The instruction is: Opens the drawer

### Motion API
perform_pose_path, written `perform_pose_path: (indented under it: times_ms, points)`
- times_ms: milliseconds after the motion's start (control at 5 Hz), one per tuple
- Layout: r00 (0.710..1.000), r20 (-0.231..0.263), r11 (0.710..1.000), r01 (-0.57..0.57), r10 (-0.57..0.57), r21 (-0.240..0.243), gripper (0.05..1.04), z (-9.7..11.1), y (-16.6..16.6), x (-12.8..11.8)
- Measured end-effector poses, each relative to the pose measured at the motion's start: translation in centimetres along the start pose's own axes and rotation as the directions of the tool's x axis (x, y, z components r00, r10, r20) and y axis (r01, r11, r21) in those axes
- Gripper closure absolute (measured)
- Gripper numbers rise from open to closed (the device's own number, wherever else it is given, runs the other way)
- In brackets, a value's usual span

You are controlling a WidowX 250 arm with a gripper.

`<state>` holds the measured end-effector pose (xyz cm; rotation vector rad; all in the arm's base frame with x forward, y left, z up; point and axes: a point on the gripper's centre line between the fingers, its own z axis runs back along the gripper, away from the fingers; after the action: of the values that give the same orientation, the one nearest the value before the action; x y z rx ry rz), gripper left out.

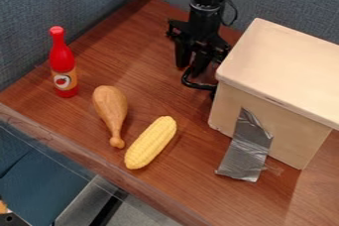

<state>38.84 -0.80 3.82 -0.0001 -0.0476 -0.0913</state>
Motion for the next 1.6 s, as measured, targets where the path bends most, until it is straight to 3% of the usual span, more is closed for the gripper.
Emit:
perform_pose_path:
  times_ms: [200, 400, 1000, 1600]
  points:
    - [1.0, 0.0, 1.0, -0.028, 0.028, -0.006, 0.912, 0.0, 0.5, 0.0]
    - [0.998, -0.013, 0.998, -0.056, 0.056, -0.011, 0.947, -0.3, 1.5, 0.2]
    - [0.993, -0.033, 0.994, -0.114, 0.114, 0.002, 0.955, -0.4, 6.6, 0.7]
    - [0.983, -0.037, 0.982, -0.179, 0.181, 0.057, 0.955, 0.6, 11.1, -0.1]
